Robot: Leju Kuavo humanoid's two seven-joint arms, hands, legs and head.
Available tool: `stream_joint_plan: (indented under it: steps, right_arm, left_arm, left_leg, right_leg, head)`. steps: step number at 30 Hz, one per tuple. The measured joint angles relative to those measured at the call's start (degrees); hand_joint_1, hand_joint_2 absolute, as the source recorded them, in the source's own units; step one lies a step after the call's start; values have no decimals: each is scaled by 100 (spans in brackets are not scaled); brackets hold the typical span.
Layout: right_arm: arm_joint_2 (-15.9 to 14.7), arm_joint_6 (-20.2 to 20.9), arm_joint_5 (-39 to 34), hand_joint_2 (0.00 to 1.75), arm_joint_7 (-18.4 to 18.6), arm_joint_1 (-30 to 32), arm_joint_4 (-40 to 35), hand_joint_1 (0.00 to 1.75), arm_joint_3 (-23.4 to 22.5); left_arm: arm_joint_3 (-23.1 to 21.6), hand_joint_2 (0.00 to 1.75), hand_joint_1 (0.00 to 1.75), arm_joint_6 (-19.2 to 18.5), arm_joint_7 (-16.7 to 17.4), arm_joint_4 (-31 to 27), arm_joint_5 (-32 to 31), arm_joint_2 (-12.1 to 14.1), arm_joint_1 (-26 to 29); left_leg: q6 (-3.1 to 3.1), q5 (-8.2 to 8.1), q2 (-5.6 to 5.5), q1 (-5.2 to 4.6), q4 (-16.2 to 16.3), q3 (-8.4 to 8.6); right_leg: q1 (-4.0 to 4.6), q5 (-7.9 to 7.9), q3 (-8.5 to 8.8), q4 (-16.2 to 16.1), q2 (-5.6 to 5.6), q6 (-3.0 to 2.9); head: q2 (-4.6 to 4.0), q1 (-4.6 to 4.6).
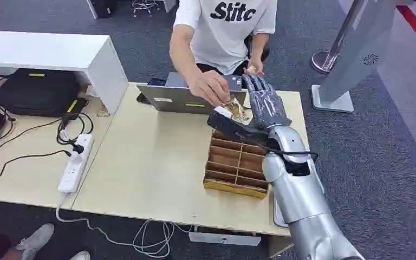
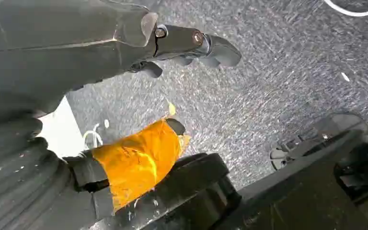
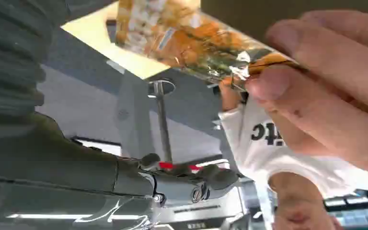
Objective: Pass the card to the sensor for recognition and then transmit it.
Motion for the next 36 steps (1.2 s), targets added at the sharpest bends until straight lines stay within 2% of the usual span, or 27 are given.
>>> stream_joint_plan:
  steps: [1,2,3,6,8,10,15,16,20,25,30,36]
  right_arm:
    - [20,-20,-11,175,-9,-44,97,164,-78]
    - [31,-33,-41,175,-34,-68,151,152,-131]
    - [46,-70,-125,175,-59,-85,228,147,-219]
    - [79,-59,-473,175,-136,-122,320,143,-313]
    - [94,122,-1098,175,-228,-124,333,150,-335]
    - [114,194,-1410,175,-278,-127,350,155,-335]
    - [160,212,-1768,175,-317,-181,374,175,-246]
    - [164,221,-1841,175,-317,-189,374,171,-208]
    - [177,330,-2122,175,-332,-195,374,175,-99]
    - [179,398,-2015,175,-468,-185,320,175,-75]
    - [179,747,-2270,175,-918,101,-206,175,-188]
    - [162,1160,-2954,175,-1340,980,-1403,175,-414]
  left_arm:
    - [-46,175,0,-4,0,2,0,-2,-3]
    - [-72,175,0,-9,0,2,0,-2,-7]
    - [-110,175,0,-20,0,2,0,-2,-12]
    - [-190,175,0,-24,0,4,0,-4,-29]
    - [-201,175,0,-15,0,7,2,-4,-39]
    - [-208,175,0,4,2,11,2,-4,-39]
    - [-212,175,0,13,2,15,2,-4,-42]
    - [-212,175,0,13,2,15,2,-4,-43]
    - [-212,175,0,22,2,15,4,-4,-42]
    - [-212,175,0,55,0,15,13,-4,-41]
    - [-201,175,0,85,-2,15,37,0,-37]
    - [-77,175,0,186,-63,15,124,17,9]
  left_leg:
    - [0,0,0,1,0,-1]
    - [0,0,0,1,0,-1]
    - [-1,-1,0,2,0,-3]
    - [-1,-1,1,5,0,-5]
    - [-1,-1,1,6,0,-6]
    - [-1,-1,1,9,0,-6]
    - [-4,1,1,13,-1,-6]
    - [-4,1,1,13,-1,-6]
    - [-4,1,1,13,-1,-7]
    - [-4,1,1,13,-1,-7]
    - [-5,0,0,13,0,-8]
    - [-15,-8,0,14,-1,-10]
  right_leg:
    - [0,0,-1,0,0,0]
    - [1,0,-2,0,0,0]
    - [2,0,-2,0,0,0]
    - [3,0,-6,0,1,-1]
    - [4,0,-6,0,1,-1]
    - [5,0,-7,0,1,-1]
    - [7,0,-6,0,1,-2]
    - [8,1,-6,0,2,-3]
    - [8,1,-7,0,0,-4]
    - [8,1,-7,0,1,-4]
    - [8,0,-8,0,-1,-4]
    - [8,-3,-14,-2,-1,-6]
  head:
    - [0,2]
    - [0,0]
    - [0,0]
    - [0,2]
    - [0,2]
    - [0,2]
    - [0,2]
    - [0,0]
    - [0,0]
    - [0,2]
    - [0,0]
    - [0,2]
